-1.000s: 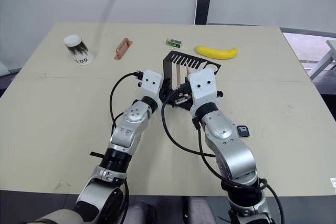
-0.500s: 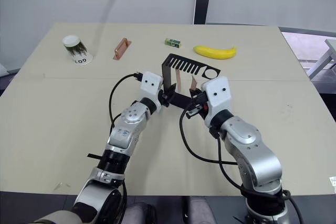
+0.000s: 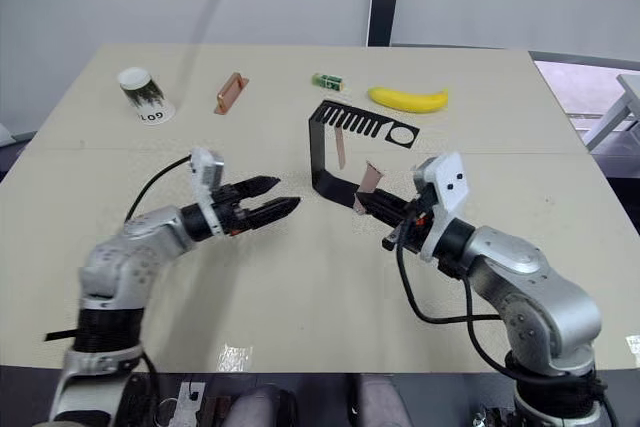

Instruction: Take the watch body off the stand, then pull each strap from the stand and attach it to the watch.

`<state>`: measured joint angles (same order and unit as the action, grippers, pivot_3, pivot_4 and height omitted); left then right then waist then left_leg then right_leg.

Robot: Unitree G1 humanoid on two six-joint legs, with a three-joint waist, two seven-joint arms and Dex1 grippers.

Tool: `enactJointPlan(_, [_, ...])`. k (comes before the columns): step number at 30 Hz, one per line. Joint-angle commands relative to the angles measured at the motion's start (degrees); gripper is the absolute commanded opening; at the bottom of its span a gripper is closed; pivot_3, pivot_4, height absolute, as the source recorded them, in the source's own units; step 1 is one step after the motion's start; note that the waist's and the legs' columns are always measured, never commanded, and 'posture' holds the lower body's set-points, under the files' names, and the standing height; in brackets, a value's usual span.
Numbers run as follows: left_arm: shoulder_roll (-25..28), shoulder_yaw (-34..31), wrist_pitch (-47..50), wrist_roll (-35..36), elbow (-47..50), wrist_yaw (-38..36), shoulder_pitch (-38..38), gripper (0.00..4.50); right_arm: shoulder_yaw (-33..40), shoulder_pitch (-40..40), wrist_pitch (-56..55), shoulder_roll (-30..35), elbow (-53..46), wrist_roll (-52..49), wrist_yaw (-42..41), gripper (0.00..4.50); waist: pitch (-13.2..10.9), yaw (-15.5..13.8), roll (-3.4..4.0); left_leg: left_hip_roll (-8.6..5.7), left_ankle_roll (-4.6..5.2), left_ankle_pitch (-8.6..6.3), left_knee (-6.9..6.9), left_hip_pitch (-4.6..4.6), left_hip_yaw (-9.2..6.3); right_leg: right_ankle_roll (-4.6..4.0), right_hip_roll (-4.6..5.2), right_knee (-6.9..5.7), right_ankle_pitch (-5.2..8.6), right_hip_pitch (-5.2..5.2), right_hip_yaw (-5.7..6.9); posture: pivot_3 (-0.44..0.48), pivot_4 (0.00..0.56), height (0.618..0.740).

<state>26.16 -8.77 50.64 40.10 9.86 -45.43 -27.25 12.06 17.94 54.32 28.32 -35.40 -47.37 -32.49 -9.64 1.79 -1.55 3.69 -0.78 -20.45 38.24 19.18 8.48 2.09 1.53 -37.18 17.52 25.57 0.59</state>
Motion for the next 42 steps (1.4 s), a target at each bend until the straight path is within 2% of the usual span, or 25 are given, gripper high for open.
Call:
enactJointPlan(1, [-1.0,-1.5,8.4,12.0,1.7,-3.0,-5.0,4.42,2.4,2.2,4.2,2.6,1.1,-12.3,-4.6,0.00,0.0,-0.4,-0.01,-0.02,0.01,0.00,0.01,0.02,-0.05,0.00,0.02,0.02,0.00,-0.03,0.02,0.000,0.150,0.740])
enactJointPlan(5, [-4.6,-0.8,11.2,16.2,-0.3,-1.1,-8.8,4.42,1.1,4.0,6.6,5.0,3.5,-18.0,-5.4,0.00,0.0,-0.3,-0.01,-0.06,0.10,-0.05,0.03,0.06,-0.12,0.09,0.04,0.17,-0.05,-0.10,0.04,0.000,0.150,0.740])
enactJointPlan(9, [-6.7,2.8,10.6,15.9,0.4,-2.0,-9.3,3.19,-0.9,5.7,6.8,4.8,5.6,-19.4,-3.7,0.00,0.0,0.2,0.00,-0.03,0.09,-0.05,0.01,0.04,-0.06,0.10,0.00,0.16,-0.05,-0.07,-0.01,0.000,0.150,0.740])
enactJointPlan(25, [-9.3,5.6,6.9,15.8,-1.3,-4.0,-8.9,3.19,-3.1,6.1,6.6,3.5,8.2,-24.1,-0.3,0.00,0.0,-0.1,0.00,-0.03,0.02,-0.01,0.02,0.04,-0.07,0.08,-0.01,0.13,-0.05,-0.06,-0.03,0.000,0.150,0.740])
enactJointPlan(28, [-9.6,5.4,6.9,16.2,-0.8,-3.4,-8.6,2.36,-3.3,6.0,6.4,3.5,8.2,-24.3,-0.1,0.00,0.0,-0.1,0.00,-0.03,0.02,-0.01,0.02,0.05,-0.07,0.08,-0.01,0.14,-0.05,-0.06,-0.03,0.000,0.150,0.740])
enactJointPlan(42, [-9.8,5.8,7.0,16.1,-1.1,-2.9,-8.6,2.36,-3.6,6.1,6.2,3.8,8.5,-24.9,0.5,0.00,0.0,-0.1,0.00,-0.03,0.02,-0.01,0.02,0.05,-0.08,0.08,-0.01,0.15,-0.05,-0.06,-0.03,0.000,0.150,0.740])
